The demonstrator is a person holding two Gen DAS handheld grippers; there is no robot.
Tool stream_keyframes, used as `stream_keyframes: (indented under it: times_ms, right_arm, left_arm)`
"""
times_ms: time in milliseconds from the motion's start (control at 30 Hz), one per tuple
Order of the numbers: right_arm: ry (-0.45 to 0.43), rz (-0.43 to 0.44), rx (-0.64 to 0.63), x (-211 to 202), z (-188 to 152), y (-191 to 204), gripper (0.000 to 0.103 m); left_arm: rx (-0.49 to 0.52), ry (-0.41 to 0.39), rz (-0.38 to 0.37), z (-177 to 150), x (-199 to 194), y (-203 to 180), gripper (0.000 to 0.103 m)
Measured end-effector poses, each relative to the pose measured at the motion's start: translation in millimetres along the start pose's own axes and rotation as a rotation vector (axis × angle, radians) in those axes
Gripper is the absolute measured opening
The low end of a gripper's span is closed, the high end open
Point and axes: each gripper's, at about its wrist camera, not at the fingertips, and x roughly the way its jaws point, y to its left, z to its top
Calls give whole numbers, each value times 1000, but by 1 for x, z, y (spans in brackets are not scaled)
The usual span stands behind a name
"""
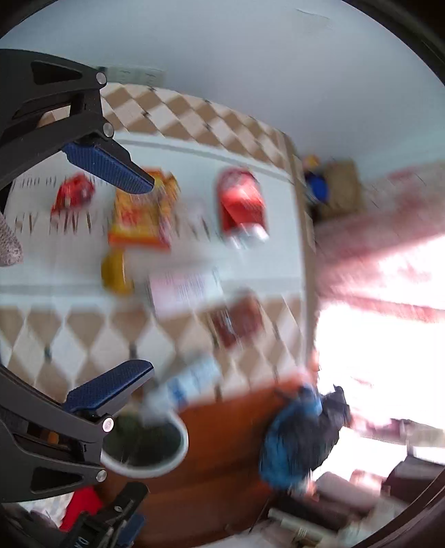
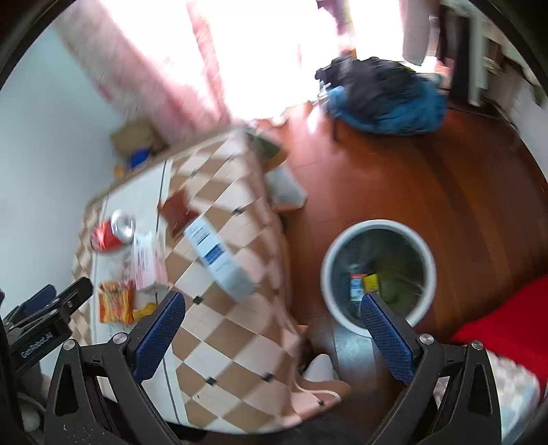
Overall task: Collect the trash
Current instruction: 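Grasp the grey supplement box with the right gripper while the left grasps the white toothpaste box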
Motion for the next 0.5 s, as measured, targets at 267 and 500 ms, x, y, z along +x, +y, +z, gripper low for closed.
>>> stream_keyframes:
  times_ms: [267,500]
  right_arm:
    - [139,-65,-114,110,27,47,85]
    - [172,-35,-163,137,38,59,47]
  left_arm:
    - [-40,133,93,-5,84,43,99]
    - [-56,203,-15,14,115,25,99]
